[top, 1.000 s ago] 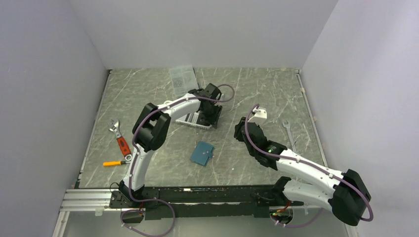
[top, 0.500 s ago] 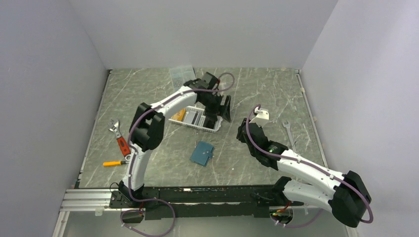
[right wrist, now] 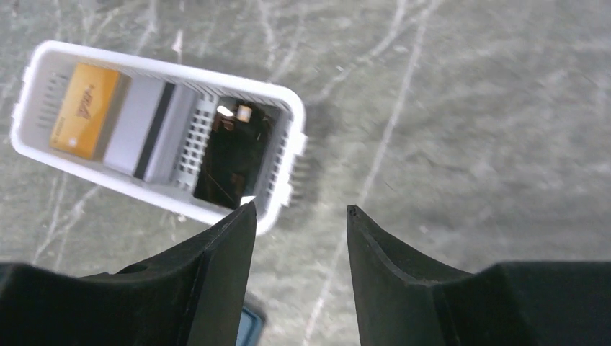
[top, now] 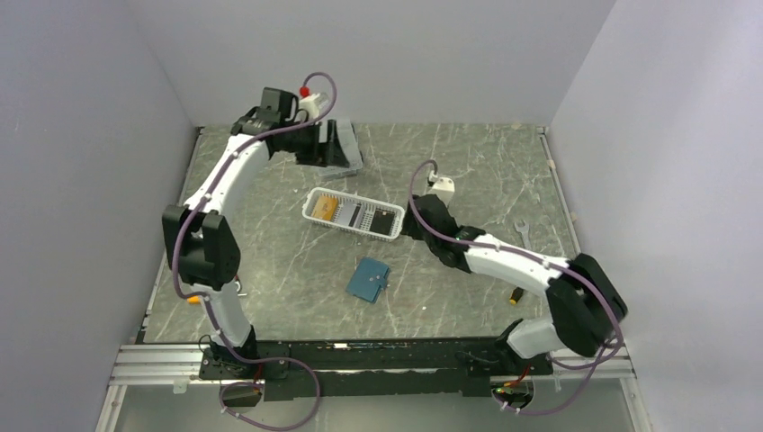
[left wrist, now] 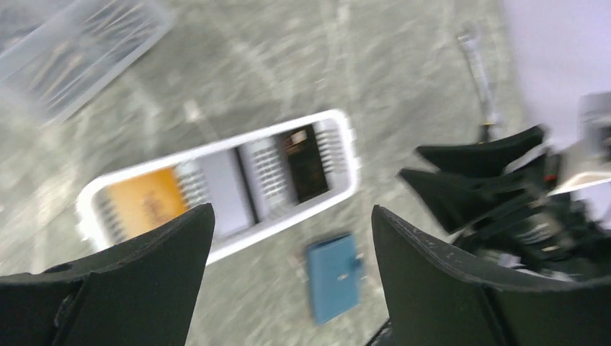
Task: Put the credit cards into the card holder
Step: Move the storage box to the center of the board.
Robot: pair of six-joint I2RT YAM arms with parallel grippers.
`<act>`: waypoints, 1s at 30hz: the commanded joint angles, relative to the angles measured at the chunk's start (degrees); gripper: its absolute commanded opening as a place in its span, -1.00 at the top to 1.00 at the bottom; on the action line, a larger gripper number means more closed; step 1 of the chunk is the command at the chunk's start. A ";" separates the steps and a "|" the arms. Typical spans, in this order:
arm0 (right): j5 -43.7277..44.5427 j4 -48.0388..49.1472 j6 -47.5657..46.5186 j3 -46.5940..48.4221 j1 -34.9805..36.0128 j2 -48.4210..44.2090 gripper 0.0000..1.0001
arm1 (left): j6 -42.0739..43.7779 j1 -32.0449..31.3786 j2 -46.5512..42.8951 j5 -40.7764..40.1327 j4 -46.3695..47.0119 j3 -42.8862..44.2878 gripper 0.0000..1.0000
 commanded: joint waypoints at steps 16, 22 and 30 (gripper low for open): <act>-8.37 5.21 0.09 10.32 -2.10 17.40 0.03 | 12.88 8.32 -6.39 -13.79 10.63 -26.60 -0.53; -8.20 5.92 0.75 8.90 -2.06 17.89 0.08 | 12.84 8.32 -4.65 -13.60 12.69 -27.66 -0.52; -7.98 6.98 1.44 7.22 -2.08 19.07 0.17 | 12.83 8.32 -3.06 -11.87 15.21 -30.30 -0.45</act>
